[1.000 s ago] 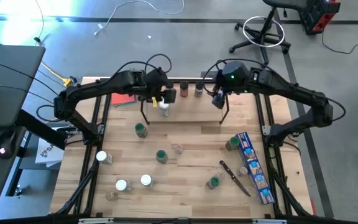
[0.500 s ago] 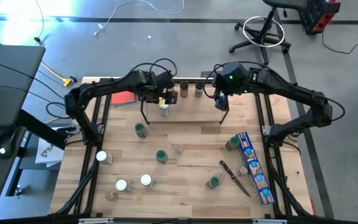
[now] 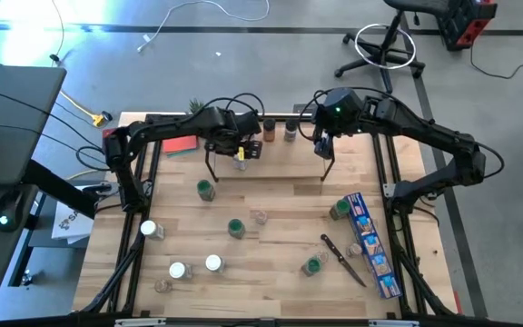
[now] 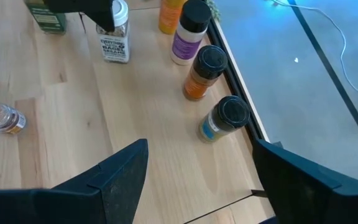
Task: Shelf spices
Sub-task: Put the white seasoning bottle on the shelf aligned with the black seasoning bottle
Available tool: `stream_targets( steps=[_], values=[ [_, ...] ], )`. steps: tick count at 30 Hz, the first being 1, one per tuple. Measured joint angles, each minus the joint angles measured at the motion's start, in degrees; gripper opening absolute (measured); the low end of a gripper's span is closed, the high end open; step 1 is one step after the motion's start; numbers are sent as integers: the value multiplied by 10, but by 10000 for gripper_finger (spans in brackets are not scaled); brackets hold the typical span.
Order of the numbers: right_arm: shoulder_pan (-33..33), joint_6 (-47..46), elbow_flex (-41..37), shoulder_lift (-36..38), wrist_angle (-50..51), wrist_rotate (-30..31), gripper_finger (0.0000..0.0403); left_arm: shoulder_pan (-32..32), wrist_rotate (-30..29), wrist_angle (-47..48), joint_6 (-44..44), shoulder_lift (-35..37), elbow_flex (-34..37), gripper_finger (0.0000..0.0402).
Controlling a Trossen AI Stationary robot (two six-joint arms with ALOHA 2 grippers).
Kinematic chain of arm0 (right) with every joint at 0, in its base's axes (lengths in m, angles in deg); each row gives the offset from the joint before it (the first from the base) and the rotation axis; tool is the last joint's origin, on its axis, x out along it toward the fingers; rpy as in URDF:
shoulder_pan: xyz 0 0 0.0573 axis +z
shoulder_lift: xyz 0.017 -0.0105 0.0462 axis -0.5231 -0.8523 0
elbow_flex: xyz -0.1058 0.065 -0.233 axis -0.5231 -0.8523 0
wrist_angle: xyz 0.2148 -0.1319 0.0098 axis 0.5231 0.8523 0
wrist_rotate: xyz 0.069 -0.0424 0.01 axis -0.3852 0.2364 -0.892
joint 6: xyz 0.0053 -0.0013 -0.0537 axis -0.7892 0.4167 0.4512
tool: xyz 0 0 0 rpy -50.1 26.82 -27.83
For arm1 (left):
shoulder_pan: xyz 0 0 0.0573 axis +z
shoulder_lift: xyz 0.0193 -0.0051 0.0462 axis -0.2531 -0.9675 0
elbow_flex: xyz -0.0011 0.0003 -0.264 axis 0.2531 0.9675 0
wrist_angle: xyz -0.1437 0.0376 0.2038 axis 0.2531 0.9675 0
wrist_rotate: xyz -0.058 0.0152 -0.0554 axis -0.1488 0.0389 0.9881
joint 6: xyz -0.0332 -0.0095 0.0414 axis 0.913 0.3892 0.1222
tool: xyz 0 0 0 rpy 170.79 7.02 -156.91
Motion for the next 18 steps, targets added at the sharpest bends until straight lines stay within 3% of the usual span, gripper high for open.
stream_targets(
  steps=[6, 12, 18],
  values=[
    [0, 3, 0, 0, 0, 0, 283, 0, -12, 0, -43, 0, 0, 242],
    [0, 2, 0, 0, 0, 0, 283, 8, 3, 0, -64, 0, 0, 200],
    [0, -1, 0, 0, 0, 0, 283, 16, 23, 0, -100, 0, 0, 199]
  ],
)
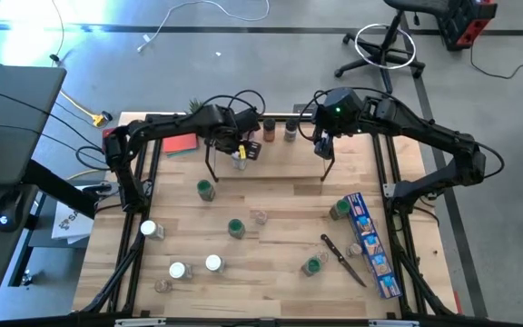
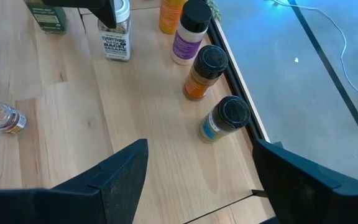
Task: Shelf spices
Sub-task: Put the white seasoning bottle on the shelf aligned with the black seasoning bottle
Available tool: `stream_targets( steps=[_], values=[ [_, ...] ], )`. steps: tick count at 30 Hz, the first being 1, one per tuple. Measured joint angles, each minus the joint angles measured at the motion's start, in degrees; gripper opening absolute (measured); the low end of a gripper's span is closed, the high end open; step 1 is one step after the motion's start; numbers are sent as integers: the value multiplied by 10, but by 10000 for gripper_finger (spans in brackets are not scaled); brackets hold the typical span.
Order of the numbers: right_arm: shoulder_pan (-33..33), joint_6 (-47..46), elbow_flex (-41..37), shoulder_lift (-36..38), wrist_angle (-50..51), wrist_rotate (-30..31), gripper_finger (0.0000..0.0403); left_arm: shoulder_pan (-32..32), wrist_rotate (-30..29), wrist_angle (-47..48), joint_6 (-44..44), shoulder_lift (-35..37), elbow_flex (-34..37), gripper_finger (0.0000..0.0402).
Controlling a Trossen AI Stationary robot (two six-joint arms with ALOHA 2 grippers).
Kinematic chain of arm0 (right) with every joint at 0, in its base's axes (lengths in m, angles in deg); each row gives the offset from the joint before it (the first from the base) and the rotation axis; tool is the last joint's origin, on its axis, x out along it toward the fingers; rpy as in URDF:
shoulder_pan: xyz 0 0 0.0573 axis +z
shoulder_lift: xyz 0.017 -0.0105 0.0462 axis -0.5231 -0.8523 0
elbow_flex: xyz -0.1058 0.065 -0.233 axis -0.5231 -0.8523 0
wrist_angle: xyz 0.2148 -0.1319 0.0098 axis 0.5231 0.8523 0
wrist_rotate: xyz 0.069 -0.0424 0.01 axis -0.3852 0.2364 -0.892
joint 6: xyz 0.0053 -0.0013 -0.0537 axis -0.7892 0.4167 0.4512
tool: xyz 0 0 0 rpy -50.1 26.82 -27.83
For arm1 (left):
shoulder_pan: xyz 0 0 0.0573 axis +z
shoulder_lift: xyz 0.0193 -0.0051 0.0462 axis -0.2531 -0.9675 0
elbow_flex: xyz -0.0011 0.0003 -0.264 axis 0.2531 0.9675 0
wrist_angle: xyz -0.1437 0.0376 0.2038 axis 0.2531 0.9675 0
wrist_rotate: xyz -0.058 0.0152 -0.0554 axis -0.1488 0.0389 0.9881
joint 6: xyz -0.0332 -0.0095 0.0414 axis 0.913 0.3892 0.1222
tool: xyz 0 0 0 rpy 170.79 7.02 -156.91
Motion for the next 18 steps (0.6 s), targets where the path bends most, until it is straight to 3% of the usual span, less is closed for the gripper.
stream_targets(
  steps=[5, 18],
  values=[
    [0, 0, 0, 0, 0, 0, 283, 0, 18, 13, -110, -2, -13, 199],
    [0, -23, 0, 0, 0, 0, 283, 2, 16, 84, -551, -2, -47, 204]
  ],
)
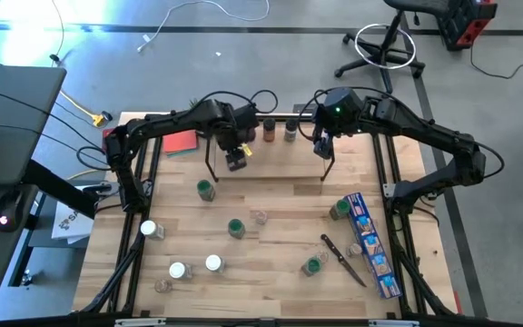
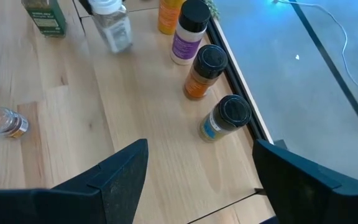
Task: Shelf spices
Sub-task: Put the white seasoning bottle on the shelf aligned with the black seasoning bottle
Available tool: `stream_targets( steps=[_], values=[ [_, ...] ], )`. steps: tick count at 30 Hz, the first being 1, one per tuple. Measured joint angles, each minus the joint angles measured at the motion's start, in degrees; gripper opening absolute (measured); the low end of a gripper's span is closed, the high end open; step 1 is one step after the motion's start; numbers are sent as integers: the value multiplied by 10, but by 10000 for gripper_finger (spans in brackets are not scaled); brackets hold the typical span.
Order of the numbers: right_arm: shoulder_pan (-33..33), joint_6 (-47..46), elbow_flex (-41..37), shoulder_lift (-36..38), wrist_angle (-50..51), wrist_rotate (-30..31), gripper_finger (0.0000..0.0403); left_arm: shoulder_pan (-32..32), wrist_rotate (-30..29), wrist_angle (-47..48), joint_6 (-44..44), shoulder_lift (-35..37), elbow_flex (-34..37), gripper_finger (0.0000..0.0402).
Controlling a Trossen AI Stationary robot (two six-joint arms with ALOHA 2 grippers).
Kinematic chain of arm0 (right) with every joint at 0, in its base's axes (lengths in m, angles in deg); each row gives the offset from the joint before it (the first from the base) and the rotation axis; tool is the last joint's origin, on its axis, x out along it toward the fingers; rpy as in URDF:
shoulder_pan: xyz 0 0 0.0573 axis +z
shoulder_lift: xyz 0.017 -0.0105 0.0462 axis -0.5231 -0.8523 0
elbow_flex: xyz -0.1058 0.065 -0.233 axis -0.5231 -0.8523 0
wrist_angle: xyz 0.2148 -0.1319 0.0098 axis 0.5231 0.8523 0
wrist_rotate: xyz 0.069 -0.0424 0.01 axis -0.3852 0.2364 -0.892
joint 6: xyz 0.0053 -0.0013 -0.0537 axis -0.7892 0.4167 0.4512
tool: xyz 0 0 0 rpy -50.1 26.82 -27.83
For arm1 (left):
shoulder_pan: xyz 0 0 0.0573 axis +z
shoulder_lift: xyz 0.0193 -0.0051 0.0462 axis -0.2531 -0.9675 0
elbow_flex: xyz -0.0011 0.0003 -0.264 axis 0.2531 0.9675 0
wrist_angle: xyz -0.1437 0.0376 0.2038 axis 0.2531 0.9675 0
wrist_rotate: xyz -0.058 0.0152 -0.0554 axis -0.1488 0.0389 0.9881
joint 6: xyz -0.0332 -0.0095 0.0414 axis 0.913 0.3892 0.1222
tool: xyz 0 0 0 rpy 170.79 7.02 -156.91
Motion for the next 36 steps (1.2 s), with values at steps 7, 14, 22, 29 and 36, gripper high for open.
stream_targets(
  steps=[7, 14, 22, 29, 36],
  values=[
    [0, -4, 0, 0, 0, 0, 283, 8, -23, 4, -141, 1, 0, 208],
    [0, -14, 0, 0, 0, 0, 283, 36, -29, 3, -186, 1, 3, 210],
    [0, -14, 0, 0, 0, 0, 283, 51, -29, 4, -218, 1, 3, 211],
    [0, -13, 0, 0, 0, 0, 283, 51, -23, 3, -226, -1, 3, 211],
    [0, -13, 0, 0, 0, 0, 283, 53, -32, 4, -222, -23, 3, 232]
  ],
)
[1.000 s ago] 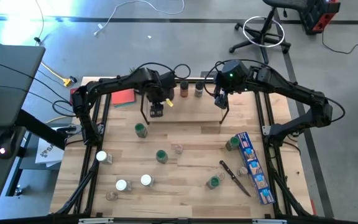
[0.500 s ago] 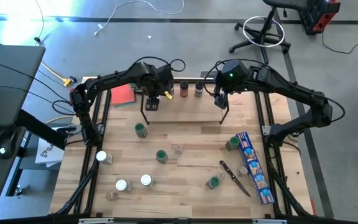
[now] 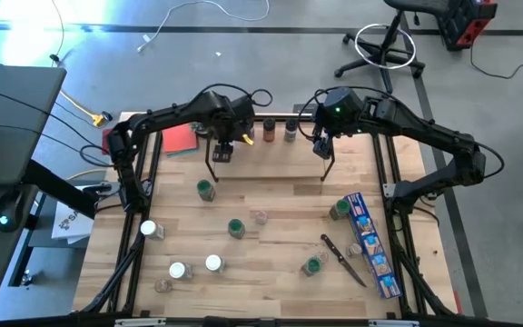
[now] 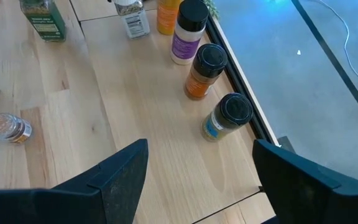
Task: Shelf spices
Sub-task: Put the white seasoning bottle on the shelf aligned with the black seasoning bottle
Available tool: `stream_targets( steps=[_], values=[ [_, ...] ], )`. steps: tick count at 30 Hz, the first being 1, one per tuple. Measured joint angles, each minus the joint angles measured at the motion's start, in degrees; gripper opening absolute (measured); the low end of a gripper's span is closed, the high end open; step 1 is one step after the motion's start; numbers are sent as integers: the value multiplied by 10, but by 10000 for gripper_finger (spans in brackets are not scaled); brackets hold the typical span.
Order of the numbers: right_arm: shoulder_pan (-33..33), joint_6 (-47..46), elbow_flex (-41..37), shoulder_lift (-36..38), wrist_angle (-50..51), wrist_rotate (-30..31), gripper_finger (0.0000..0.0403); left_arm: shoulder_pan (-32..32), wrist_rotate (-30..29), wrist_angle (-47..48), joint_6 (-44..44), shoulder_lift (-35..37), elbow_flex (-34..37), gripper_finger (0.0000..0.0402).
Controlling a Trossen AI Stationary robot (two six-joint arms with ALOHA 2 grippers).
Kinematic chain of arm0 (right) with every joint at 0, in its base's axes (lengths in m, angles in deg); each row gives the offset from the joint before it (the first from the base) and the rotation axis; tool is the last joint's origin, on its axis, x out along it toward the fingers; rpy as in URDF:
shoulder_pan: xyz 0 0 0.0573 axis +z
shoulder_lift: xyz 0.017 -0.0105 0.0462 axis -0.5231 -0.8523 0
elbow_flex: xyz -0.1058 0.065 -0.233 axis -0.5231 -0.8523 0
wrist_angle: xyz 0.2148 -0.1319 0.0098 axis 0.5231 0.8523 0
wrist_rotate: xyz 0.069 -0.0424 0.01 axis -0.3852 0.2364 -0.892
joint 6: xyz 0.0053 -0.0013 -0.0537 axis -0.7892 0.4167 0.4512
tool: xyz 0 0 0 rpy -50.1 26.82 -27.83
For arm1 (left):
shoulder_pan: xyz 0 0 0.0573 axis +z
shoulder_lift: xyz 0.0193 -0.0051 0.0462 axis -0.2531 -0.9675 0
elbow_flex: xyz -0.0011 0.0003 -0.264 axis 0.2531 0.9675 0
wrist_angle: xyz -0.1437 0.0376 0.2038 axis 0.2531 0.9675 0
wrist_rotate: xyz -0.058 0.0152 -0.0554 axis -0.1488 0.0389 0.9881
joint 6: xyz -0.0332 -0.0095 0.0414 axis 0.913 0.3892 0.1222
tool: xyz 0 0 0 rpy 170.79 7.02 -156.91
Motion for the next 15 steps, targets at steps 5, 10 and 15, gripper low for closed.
stream_targets(
  steps=[5, 10, 15],
  values=[
    [0, -2, 0, 0, 2, 0, 283, 0, -5, -2, 0, -6, 0, 244],
    [0, -4, 0, 0, 3, 0, 283, 0, -24, 0, 0, -4, 0, 251],
    [0, -4, 0, 0, 3, 0, 283, 0, -23, 1, 5, -3, 0, 254]
  ],
)
